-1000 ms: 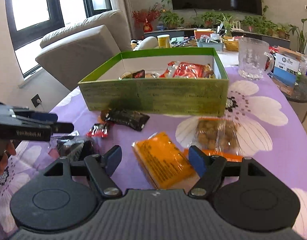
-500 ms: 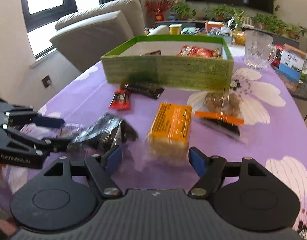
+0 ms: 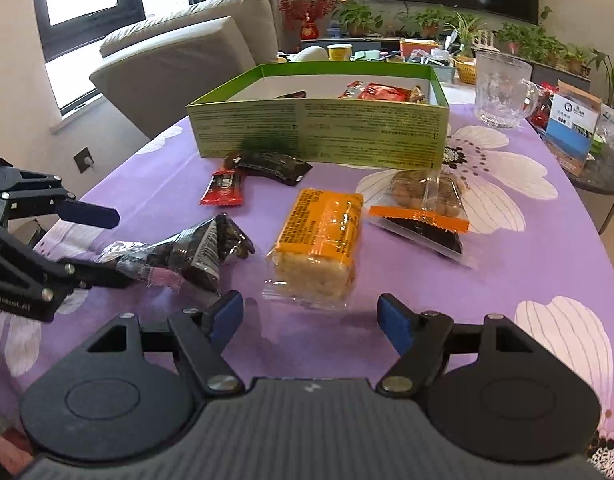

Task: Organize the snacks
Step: 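Grasp a clear cookie bag with the left gripper while the right grasps a dark snack bag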

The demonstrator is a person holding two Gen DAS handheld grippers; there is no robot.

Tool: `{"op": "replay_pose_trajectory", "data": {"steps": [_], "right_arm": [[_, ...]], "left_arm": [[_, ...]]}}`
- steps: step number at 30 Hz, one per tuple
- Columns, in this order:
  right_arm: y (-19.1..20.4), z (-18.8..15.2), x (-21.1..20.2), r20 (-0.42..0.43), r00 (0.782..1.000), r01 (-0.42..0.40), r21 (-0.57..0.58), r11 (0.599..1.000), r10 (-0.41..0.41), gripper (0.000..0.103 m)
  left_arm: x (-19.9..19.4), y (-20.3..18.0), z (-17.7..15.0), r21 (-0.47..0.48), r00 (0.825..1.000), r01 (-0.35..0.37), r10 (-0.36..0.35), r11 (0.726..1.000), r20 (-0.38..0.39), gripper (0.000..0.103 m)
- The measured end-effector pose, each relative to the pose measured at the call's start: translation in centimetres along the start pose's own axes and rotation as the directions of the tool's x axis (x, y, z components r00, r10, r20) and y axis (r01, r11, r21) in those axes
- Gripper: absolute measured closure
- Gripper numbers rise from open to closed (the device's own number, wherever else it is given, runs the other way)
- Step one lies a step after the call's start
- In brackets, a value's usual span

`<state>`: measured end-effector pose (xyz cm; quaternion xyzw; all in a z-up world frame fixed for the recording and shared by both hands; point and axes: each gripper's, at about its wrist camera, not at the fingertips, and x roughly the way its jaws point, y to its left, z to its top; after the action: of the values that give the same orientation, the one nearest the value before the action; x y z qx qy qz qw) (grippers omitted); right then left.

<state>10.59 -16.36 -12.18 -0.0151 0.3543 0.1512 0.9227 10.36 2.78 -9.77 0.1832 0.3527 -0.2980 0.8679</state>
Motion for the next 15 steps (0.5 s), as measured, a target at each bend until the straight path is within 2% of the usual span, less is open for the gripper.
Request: {"op": "replay_pose_trajectory", "data": {"steps": [3,5,7,8,11,13,15], "right_arm": [[0.0,0.2,0.4,0.006,0.999,0.039,0.011,0.999,-0.039,0.031],[-0.3,0.3,0.5,0.008,0.999,0.054,0.023,0.998,-0.054,0.031],[-0.4,0.3,0.3,0.018,0.998,0.061,0.037,0.997,-0.062,0.031],[-0.5,0.3,0.0,0.032,0.997,0.063,0.041,0.997,-0.065,0.031],[-0.1,0.6,-1.8,0.105,0.992,0.066,0.038,0.997,-0.069,0.031],[0.4,0.9,-3.3,0.167,0.986,0.027,0.021,0.999,-0.030,0.031],[1.3,1.3,-4.2,0.196,0.979,-0.057,-0.030,0.998,0.061,0.031]], "left_arm": [[0.9,0.3,-0.2,-0.034,1.000,0.020,-0.021,0.999,-0.015,0.043],[1.0,0.9,-0.4,-0.099,0.999,0.035,-0.038,0.994,-0.021,0.043],[0.7,1.4,-0.8,-0.163,0.999,0.039,-0.040,0.986,-0.006,0.048],[0.4,1.6,-0.9,-0.187,1.000,0.030,-0.030,0.982,-0.001,0.057],[-0.3,2.2,-1.3,-0.270,1.000,0.003,-0.004,0.963,0.000,0.060],[-0.7,2.3,-1.7,-0.297,1.000,-0.019,0.022,0.955,0.008,0.064],[-1.1,2.2,-1.9,-0.314,0.998,-0.046,0.056,0.948,0.024,0.065]]}}
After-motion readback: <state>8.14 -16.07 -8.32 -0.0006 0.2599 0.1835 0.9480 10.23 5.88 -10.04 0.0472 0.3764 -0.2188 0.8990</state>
